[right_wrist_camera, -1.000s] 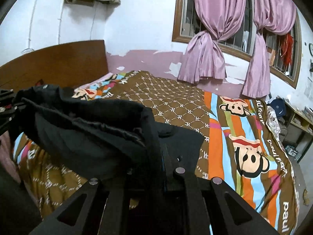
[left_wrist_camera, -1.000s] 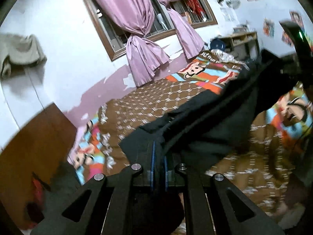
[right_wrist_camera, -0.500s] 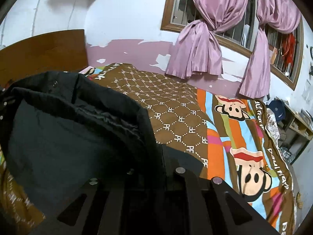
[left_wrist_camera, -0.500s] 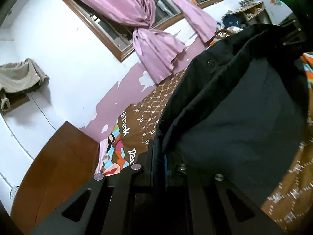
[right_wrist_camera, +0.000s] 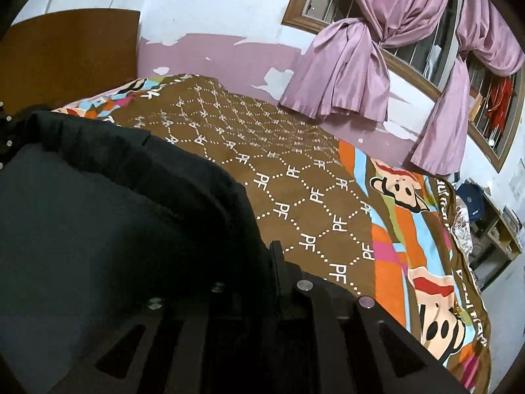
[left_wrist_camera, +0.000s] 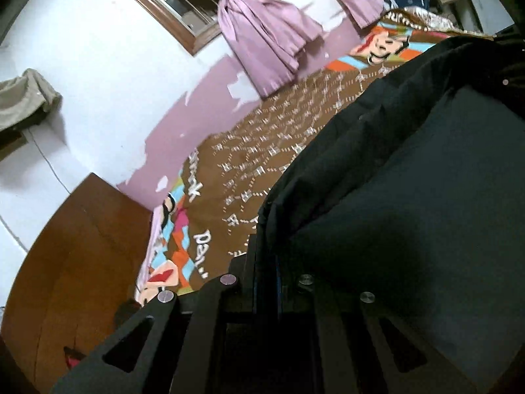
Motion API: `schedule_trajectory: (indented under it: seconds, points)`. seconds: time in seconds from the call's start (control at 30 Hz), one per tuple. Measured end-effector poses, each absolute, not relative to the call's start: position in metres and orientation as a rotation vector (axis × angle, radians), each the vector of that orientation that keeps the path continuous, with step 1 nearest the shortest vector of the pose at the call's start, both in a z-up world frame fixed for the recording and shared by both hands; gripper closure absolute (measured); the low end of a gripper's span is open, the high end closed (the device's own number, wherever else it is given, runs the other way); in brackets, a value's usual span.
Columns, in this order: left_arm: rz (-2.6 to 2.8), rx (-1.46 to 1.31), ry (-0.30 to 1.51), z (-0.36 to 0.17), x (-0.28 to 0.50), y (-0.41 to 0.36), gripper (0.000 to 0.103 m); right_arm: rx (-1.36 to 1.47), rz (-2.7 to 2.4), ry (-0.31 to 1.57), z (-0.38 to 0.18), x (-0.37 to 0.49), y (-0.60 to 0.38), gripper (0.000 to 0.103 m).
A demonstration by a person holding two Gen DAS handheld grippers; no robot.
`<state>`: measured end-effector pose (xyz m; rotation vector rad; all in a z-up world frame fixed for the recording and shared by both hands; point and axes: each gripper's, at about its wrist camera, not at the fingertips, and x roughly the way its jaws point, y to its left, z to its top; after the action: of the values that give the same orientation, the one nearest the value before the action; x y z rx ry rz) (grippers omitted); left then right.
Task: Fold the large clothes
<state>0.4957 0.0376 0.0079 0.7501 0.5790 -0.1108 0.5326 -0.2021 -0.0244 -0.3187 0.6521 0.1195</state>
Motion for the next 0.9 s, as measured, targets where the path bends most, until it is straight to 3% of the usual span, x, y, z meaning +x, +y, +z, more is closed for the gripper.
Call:
schedule_trajectory:
  seconds: [0.2, 0.37, 0.43, 0.5, 0.53, 0.57, 0.63, 0.9]
  points:
    - [-0.125, 0.719, 0.59, -0.004, 0.506, 0.041, 0.094, -0.294, 0.11, 0.643, -0.026, 0.53, -0.207, 0.084]
    - [-0.103, 0.682, 0.578, 0.001, 0.495, 0.039, 0.082, -0.226, 0.089, 0.604, -0.019, 0.525, -0.22, 0.051]
    - [-0.067, 0.653, 0.554, 0.006, 0.49, 0.042, 0.053, -0.199, 0.097, 0.58, -0.014, 0.521, -0.226, 0.049]
    - [-0.031, 0.61, 0.522, 0.015, 0.489, 0.047, 0.031, -0.184, 0.098, 0.557, -0.009, 0.516, -0.228, 0.041]
    - [-0.026, 0.582, 0.514, 0.02, 0.488, 0.051, 0.024, -0.174, 0.099, 0.544, -0.006, 0.513, -0.23, 0.03]
    - [-0.027, 0.557, 0.515, 0.023, 0.487, 0.054, 0.024, -0.16, 0.099, 0.531, -0.004, 0.509, -0.231, 0.018]
    - [-0.016, 0.537, 0.521, 0.026, 0.483, 0.054, 0.024, -0.116, 0.109, 0.496, 0.003, 0.498, -0.235, 0.009]
    - [-0.003, 0.411, 0.469, 0.042, 0.441, 0.062, 0.023, 0.033, 0.191, 0.467, 0.019, 0.448, -0.246, 0.001]
